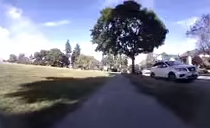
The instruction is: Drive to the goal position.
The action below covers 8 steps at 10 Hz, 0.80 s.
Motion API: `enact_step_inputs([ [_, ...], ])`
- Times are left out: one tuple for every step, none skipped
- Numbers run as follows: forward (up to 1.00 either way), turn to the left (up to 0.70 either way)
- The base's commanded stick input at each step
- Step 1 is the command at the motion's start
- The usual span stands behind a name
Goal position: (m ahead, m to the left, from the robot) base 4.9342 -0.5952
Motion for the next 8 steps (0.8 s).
enact_step_inputs([
  [1.0, 0.0],
  [1.0, -0.01],
  [1.0, -0.01],
  [1.0, -0.01],
  [1.0, -0.01],
  [1.0, -0.13],
  [1.0, -0.34],
  [1.0, -0.4],
])
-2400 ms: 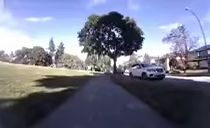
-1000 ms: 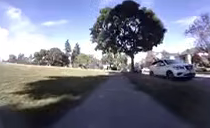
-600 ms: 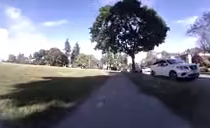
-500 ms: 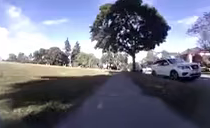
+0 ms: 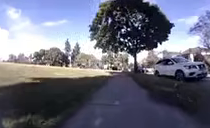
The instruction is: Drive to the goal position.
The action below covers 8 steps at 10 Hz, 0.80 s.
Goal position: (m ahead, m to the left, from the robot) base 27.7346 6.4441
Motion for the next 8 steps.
enact_step_inputs([
  [1.0, -0.19],
  [1.0, -0.01],
  [1.0, -0.01],
  [1.0, -0.01],
  [1.0, -0.01],
  [1.0, -0.01],
  [1.0, -0.01],
  [1.0, -0.01],
])
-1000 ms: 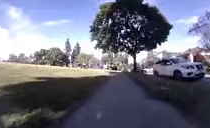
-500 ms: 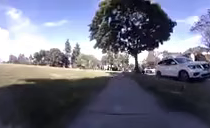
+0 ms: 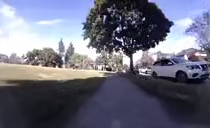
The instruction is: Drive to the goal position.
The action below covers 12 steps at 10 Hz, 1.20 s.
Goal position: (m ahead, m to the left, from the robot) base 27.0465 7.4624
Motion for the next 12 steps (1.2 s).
enact_step_inputs([
  [1.0, -0.01],
  [1.0, -0.01],
  [1.0, -0.01],
  [1.0, -0.01],
  [1.0, -0.01],
  [1.0, -0.01],
  [1.0, -0.01],
  [1.0, -0.01],
  [1.0, -0.01],
  [1.0, -0.01],
  [1.0, -0.01],
  [1.0, -0.01],
])
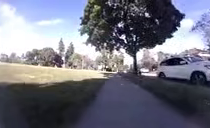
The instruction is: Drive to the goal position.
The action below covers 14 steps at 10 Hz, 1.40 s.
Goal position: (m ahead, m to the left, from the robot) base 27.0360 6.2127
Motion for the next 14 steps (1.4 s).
enact_step_inputs([
  [1.0, -0.01],
  [1.0, -0.01],
  [1.0, -0.01],
  [1.0, -0.01],
  [1.0, -0.01],
  [1.0, -0.01],
  [1.0, -0.01],
  [1.0, -0.03],
  [1.0, -0.07],
  [1.0, -0.17],
  [1.0, -0.14],
  [1.0, -0.01],
  [1.0, -0.01],
  [1.0, -0.01],
])
